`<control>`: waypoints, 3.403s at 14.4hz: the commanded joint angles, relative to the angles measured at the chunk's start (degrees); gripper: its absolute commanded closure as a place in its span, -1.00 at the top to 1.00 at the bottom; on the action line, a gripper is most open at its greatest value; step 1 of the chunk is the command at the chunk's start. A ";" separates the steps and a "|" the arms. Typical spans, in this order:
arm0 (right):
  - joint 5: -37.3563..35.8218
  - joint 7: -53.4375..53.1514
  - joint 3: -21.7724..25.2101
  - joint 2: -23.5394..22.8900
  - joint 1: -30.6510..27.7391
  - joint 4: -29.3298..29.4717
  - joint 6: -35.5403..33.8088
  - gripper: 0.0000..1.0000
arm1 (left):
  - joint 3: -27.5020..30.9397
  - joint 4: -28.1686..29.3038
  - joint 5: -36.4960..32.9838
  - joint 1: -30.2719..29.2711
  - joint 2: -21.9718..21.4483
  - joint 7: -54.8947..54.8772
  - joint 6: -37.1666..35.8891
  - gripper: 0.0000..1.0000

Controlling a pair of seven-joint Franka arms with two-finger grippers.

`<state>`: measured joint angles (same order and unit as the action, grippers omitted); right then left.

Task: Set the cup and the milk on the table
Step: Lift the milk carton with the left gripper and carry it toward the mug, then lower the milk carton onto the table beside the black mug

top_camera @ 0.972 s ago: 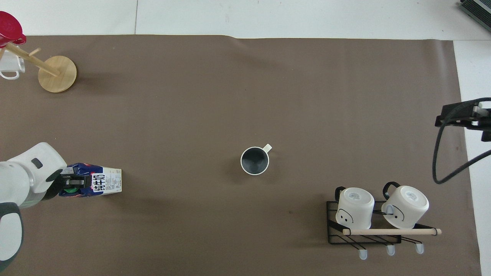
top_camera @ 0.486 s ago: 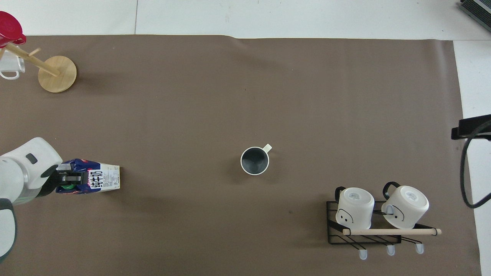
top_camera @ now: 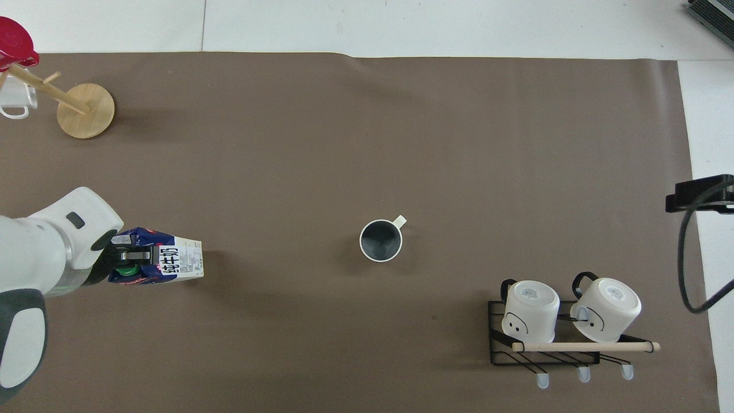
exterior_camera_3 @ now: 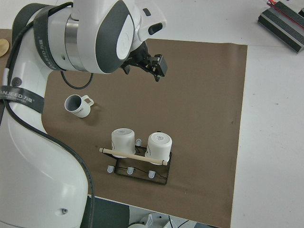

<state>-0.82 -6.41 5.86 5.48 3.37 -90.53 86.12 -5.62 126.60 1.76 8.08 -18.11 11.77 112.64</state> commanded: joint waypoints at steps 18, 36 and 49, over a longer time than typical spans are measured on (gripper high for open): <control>2.75 -1.93 0.38 -2.23 -1.00 2.29 -1.04 1.00 | 0.26 -11.89 -5.34 21.62 16.78 30.65 6.97 -0.01; 2.84 -2.11 -0.24 -1.44 -0.47 2.55 -1.22 1.00 | 0.09 -11.37 -6.33 24.09 19.34 32.88 10.67 0.35; 2.84 -2.11 -0.24 -1.44 -0.47 2.55 -1.22 1.00 | 0.79 -19.27 -4.31 20.94 15.21 31.92 -2.67 1.00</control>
<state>0.91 -7.86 5.78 3.81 3.31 -88.21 84.91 -5.20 109.32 -3.00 30.81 -1.47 44.16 114.31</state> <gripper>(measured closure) 0.000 0.000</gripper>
